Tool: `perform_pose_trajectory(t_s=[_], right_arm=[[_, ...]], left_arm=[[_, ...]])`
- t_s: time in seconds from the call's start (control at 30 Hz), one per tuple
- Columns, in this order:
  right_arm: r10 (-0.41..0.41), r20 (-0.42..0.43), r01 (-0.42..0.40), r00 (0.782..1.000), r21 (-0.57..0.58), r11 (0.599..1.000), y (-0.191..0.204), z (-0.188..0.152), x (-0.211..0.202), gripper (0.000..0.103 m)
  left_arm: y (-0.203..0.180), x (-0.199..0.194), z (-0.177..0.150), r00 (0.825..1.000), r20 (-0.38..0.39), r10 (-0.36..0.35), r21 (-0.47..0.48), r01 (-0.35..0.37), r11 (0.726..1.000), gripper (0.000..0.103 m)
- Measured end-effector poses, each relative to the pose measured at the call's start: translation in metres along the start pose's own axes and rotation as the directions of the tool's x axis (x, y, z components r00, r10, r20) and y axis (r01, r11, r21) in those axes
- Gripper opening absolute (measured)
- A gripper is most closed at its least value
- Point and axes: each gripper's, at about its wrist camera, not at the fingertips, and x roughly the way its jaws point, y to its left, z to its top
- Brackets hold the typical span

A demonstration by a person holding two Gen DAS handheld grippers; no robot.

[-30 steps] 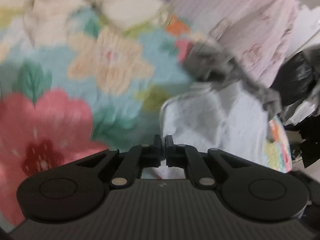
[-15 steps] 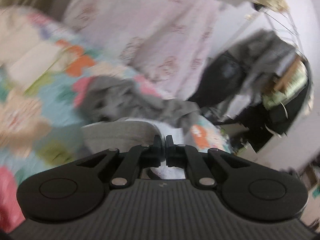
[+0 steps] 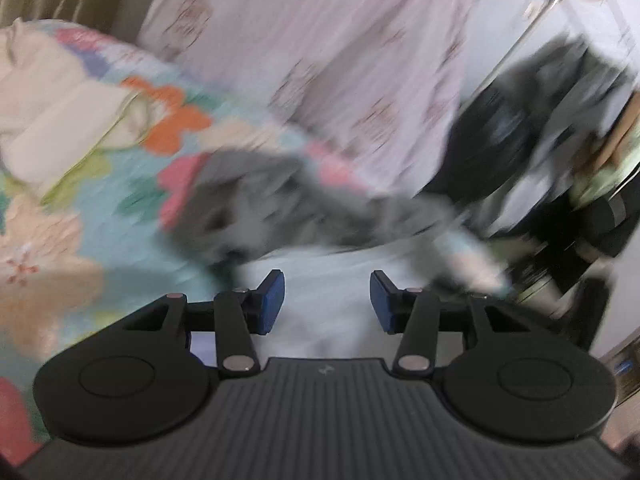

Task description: Fold clothes

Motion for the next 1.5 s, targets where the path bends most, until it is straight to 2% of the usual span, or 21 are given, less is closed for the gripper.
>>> perform_pose_trajectory(t_s=[0.13,0.3,0.37,0.43,0.5,0.63,0.7,0.73,0.77,0.8,0.83,0.87,0.9,1.0,1.07,1.17,1.27,1.37,1.4,1.47,1.5], right_arm=[[0.036,-0.086,-0.022,0.996,0.153,0.988,-0.04,-0.002,0.028,0.01],[0.096,-0.115,-0.075,0.989,0.174,0.982,-0.048,-0.007,0.036,0.018],[0.146,-0.117,-0.121,0.982,0.199,0.972,-0.054,-0.008,0.038,0.03],[0.124,-0.115,-0.098,0.986,0.209,0.973,-0.052,-0.012,0.038,0.044],[0.092,-0.112,-0.066,0.989,0.217,0.974,-0.05,-0.017,0.038,0.047],[0.14,-0.174,-0.105,0.975,0.197,0.975,-0.045,-0.03,0.044,0.056],[0.147,-0.178,-0.108,0.973,0.213,0.971,-0.048,-0.035,0.045,0.059],[0.151,-0.178,-0.109,0.972,0.223,0.969,-0.049,-0.037,0.045,0.059],[0.187,-0.175,-0.14,0.967,0.252,0.957,-0.05,-0.041,0.046,0.061],[0.232,-0.17,-0.177,0.958,0.286,0.942,-0.051,-0.045,0.048,0.06],[0.249,-0.151,-0.201,0.957,0.276,0.94,-0.047,-0.047,0.044,0.05],[0.249,-0.136,-0.214,0.959,0.23,0.95,-0.04,-0.047,0.039,0.028],[0.245,-0.121,-0.222,0.962,0.177,0.959,-0.033,-0.048,0.033,0.017],[0.264,-0.024,-0.261,0.964,0.077,0.962,-0.026,-0.043,0.01,0.012],[0.286,0.054,-0.288,0.957,0.049,0.956,-0.025,-0.034,-0.005,0.012],[0.276,0.109,-0.28,0.955,0.028,0.96,-0.029,-0.017,-0.011,0.011],[0.214,0.046,-0.216,0.976,0.04,0.976,-0.035,0.002,0.009,0.012],[0.123,-0.067,-0.121,0.99,0.025,0.992,-0.034,0.014,0.029,0.016],[0.08,-0.084,-0.08,0.993,0.001,0.997,-0.03,0.015,0.03,0.019],[0.059,-0.091,-0.061,0.994,-0.025,0.998,-0.029,0.015,0.026,0.049],[0.076,-0.075,-0.077,0.994,-0.016,0.997,-0.031,0.015,0.021,0.054]], left_arm=[[0.034,0.032,-0.021,0.995,-0.102,0.022,0.016,-0.021,1.0,0.046],[0.058,0.048,-0.03,0.989,-0.093,-0.114,-0.049,0.109,0.993,0.047],[0.057,0.05,-0.027,0.982,-0.09,-0.165,-0.055,0.161,0.985,0.049],[0.053,0.056,-0.024,0.974,-0.124,-0.192,-0.022,0.19,0.981,0.049],[0.044,0.066,-0.021,0.977,-0.143,-0.159,0.024,0.164,0.986,0.049],[0.034,0.089,-0.013,0.979,-0.127,-0.161,0.009,0.163,0.987,0.055],[0.029,0.102,-0.01,0.966,-0.141,-0.215,0.016,0.219,0.975,0.051],[0.024,0.105,-0.01,0.966,-0.159,-0.204,0.045,0.214,0.976,0.012],[0.018,0.106,-0.011,0.974,-0.164,-0.159,0.083,0.174,0.981,0.007],[0.011,0.1,-0.012,0.98,-0.146,-0.138,0.115,0.155,0.981,0.006],[0.004,0.089,-0.012,0.985,-0.106,-0.139,0.139,0.153,0.978,0.006],[-0.003,0.078,-0.012,0.988,-0.067,-0.142,0.164,0.151,0.975,0.006],[-0.009,0.067,-0.013,0.989,-0.027,-0.145,0.188,0.147,0.971,0.006],[-0.034,0.031,-0.009,0.985,0.091,-0.149,0.308,0.114,0.945,0.006],[-0.039,0.014,-0.003,0.976,0.14,-0.165,0.325,0.112,0.939,0.006],[-0.023,0.011,0.009,0.976,0.17,-0.134,0.261,0.087,0.961,0.007],[0.009,0.04,0.019,0.99,0.129,0.06,0.181,-0.083,0.98,0.006],[0.042,0.052,0.024,0.961,0.125,0.248,0.095,-0.261,0.961,0.004],[0.052,0.049,0.025,0.968,0.106,0.226,0.044,-0.232,0.972,0.004],[0.067,0.041,0.024,0.987,0.084,0.138,-0.043,-0.135,0.99,0.004],[0.066,0.037,0.022,0.988,0.089,0.125,-0.032,-0.123,0.992,0.004]])
